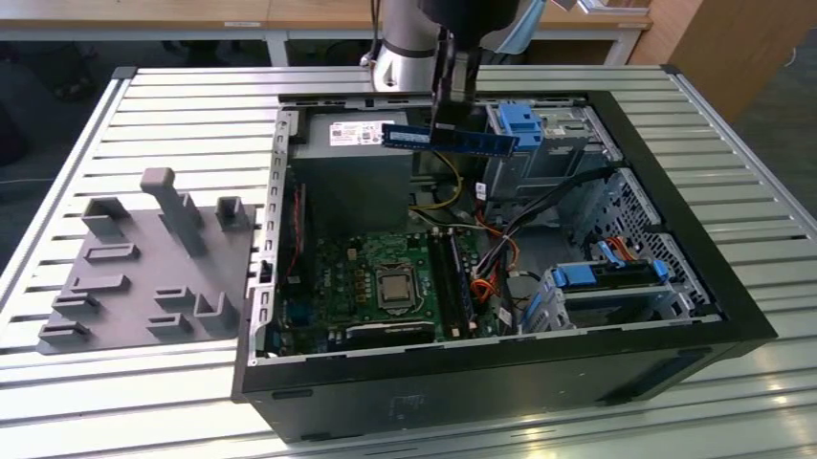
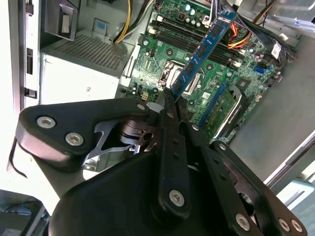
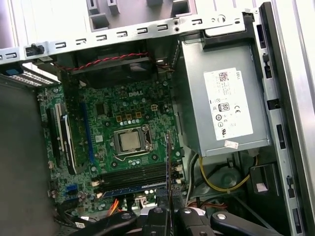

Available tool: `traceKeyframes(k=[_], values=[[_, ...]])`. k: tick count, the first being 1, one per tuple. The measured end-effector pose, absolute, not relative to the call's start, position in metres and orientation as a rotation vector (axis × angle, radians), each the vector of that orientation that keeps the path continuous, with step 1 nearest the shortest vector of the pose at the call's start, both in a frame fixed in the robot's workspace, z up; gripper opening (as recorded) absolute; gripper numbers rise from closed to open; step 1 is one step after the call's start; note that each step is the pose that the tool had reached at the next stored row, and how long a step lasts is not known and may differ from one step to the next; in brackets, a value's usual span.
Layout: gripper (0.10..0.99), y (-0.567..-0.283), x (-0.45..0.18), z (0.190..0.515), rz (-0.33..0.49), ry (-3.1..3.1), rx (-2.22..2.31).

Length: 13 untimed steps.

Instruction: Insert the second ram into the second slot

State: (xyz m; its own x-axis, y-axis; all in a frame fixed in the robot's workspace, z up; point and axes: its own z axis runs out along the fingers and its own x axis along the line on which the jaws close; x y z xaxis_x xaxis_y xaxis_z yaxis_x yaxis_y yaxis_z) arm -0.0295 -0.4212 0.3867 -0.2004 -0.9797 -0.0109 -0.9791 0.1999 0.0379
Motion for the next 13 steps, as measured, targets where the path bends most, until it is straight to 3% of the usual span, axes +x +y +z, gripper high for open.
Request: traceKeyframes(k=[13], values=[[0.137,-0.4212,-0.0295,0.3867,-0.057,-2.462,1.926]])
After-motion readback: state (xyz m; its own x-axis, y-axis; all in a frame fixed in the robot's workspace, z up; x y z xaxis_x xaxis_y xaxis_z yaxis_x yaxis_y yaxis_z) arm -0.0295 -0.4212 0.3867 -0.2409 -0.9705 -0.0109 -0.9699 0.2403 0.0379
